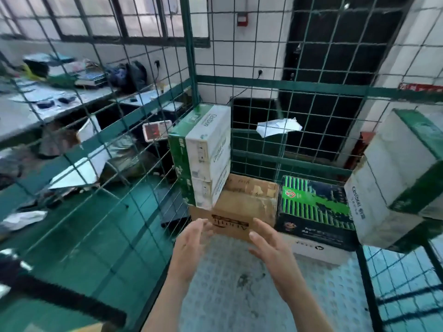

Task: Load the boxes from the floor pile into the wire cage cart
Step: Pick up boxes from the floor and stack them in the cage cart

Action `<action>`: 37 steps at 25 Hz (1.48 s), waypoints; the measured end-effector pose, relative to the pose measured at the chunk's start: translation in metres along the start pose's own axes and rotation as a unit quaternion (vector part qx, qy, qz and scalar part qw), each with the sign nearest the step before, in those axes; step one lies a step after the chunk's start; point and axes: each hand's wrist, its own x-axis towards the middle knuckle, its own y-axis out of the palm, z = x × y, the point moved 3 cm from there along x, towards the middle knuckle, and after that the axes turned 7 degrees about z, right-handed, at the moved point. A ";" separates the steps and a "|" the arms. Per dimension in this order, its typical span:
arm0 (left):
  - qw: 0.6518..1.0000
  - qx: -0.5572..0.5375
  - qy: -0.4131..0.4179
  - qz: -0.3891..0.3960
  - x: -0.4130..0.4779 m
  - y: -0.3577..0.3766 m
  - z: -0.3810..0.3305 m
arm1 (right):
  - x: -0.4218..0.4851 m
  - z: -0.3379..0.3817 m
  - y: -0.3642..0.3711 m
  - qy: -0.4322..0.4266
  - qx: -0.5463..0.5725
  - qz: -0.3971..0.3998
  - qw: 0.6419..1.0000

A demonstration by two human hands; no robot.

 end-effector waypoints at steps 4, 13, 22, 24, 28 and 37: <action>0.996 0.005 -0.031 -0.083 -0.065 -0.033 0.029 | -0.037 -0.029 0.035 0.053 0.005 0.064 0.997; 0.961 -0.064 -0.029 -0.266 -0.192 -0.128 0.059 | -0.099 -0.052 0.151 0.082 -0.051 0.241 0.966; 0.893 -0.148 -0.030 -0.423 -0.386 -0.262 0.121 | -0.224 -0.090 0.329 0.089 -0.130 0.390 0.907; 0.880 -0.150 -0.033 -0.449 -0.437 -0.291 0.135 | -0.262 -0.105 0.367 0.093 -0.153 0.422 0.889; 0.859 -0.144 -0.045 -0.489 -0.524 -0.331 0.164 | -0.325 -0.133 0.429 0.096 -0.189 0.470 0.857; 0.749 -0.237 -0.050 -0.617 -0.680 -0.367 0.229 | -0.443 -0.180 0.533 0.102 -0.284 0.597 0.744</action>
